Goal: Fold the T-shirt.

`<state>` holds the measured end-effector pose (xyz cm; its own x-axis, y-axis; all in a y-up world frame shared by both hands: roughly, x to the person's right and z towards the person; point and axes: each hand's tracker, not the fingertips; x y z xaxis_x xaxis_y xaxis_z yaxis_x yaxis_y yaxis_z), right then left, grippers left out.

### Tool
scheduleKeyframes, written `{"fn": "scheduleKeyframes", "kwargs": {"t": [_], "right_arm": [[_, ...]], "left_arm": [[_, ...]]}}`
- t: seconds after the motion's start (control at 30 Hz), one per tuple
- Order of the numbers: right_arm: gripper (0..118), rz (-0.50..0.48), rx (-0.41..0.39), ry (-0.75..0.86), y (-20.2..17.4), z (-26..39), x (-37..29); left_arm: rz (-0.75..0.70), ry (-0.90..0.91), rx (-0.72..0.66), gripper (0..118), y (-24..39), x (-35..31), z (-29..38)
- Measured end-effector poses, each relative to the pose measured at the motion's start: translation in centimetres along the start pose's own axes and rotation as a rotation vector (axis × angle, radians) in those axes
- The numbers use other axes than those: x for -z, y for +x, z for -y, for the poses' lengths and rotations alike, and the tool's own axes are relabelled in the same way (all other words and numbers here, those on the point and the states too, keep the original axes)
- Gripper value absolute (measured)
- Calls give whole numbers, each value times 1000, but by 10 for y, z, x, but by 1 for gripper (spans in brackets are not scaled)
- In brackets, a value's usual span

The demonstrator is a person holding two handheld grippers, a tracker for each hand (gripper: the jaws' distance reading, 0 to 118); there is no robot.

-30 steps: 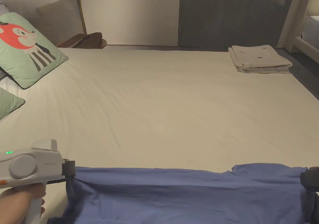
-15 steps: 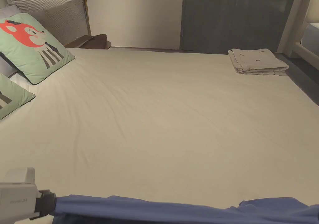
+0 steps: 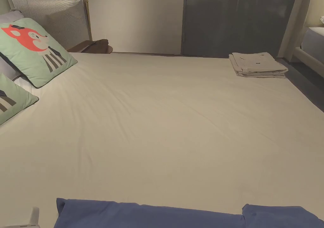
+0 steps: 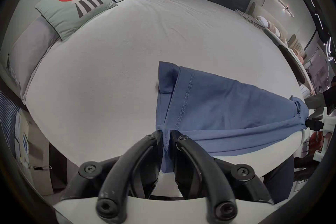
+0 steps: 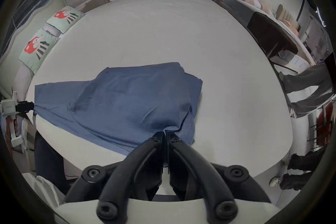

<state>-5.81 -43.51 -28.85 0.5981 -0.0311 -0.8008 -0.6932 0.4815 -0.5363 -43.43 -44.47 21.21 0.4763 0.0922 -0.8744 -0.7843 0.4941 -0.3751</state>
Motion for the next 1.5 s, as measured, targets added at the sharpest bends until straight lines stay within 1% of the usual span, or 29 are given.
{"fn": "scheduleKeyframes", "kwargs": {"t": [0.1, 0.17, 0.2, 0.23, 0.27, 0.3, 0.33, 0.4, 0.5, 0.57, 0.63, 0.67, 0.7, 0.73, 0.77, 0.8, 0.83, 0.87, 0.97, 1.13, 1.2, 1.27, 1.33, 1.37, 1.4, 1.43, 1.47, 1.5], "right_arm": [[3, 10, -5, 12, 2, 4, 5], [4, 4, -8, 51, 2, 6, 4], [12, -1, -19, 77, 2, 7, 2], [31, 18, -25, 86, -4, 9, -6], [65, 25, -38, 109, -7, 9, -12], [80, 15, -57, 156, -8, 9, -17], [84, 12, -65, 226, -11, 8, -26], [83, 43, -70, 342, -23, 1, -43], [83, 97, -82, 538, -42, -11, -60], [83, 114, -62, 658, -55, -17, -68], [81, 102, -33, 746, -70, -25, -78], [73, 100, -18, 790, -77, -27, -81], [61, 99, -8, 826, -84, -29, -83], [45, 99, -4, 852, -90, -30, -85], [21, 97, -4, 882, -98, -33, -87], [9, 103, -7, 905, -104, -34, -88], [1, 112, -9, 927, -111, -35, -88], [0, 116, -10, 944, -116, -36, -88], [0, 102, -13, 948, -123, -41, -79], [0, 70, -16, 928, -133, -46, -65], [0, 62, -18, 919, -138, -46, -62], [0, 50, -17, 902, -140, -47, -59], [0, 50, -22, 888, -143, -47, -59], [0, 47, -29, 876, -144, -47, -57], [0, 45, -31, 869, -145, -47, -56], [0, 48, -35, 866, -153, -44, -61], [0, 47, -39, 857, -157, -43, -63], [0, 48, -41, 851, -159, -43, -62]], "left_arm": [[-3, 11, 10, 6, 0, -2, 2], [5, 30, -4, 6, -1, -5, 3], [1, 44, -7, 15, 0, -7, 4], [-24, 75, 2, 33, 1, -10, 4], [-38, 114, 14, 65, 1, -14, 5], [-20, 155, 14, 84, 2, -21, 5], [2, 202, 10, 95, 3, -29, 3], [30, 310, -28, 97, 8, -46, -3], [66, 468, -46, 97, 20, -68, -15], [76, 558, -40, 97, 27, -78, -22], [79, 633, -27, 94, 36, -87, -27], [81, 669, -22, 83, 41, -92, -28], [85, 697, -13, 71, 45, -96, -29], [86, 719, -10, 55, 48, -98, -30], [85, 736, -9, 31, 51, -101, -31], [81, 754, -9, 14, 53, -102, -31], [81, 772, -13, 2, 55, -103, -31], [84, 786, -17, 0, 56, -104, -31], [116, 791, -19, 0, 55, -107, -30], [181, 706, -86, 0, 30, -94, -33], [230, 622, -113, 0, 10, -81, -35], [266, 508, -176, 0, -13, -65, -37], [342, 376, -242, 1, -39, -45, -38], [385, 297, -285, 9, -53, -34, -40], [430, 237, -323, 27, -63, -26, -39], [474, 171, -346, 55, -74, -15, -38], [503, 131, -376, 90, -82, -5, -36], [525, 91, -391, 105, -91, 4, -35]]}}
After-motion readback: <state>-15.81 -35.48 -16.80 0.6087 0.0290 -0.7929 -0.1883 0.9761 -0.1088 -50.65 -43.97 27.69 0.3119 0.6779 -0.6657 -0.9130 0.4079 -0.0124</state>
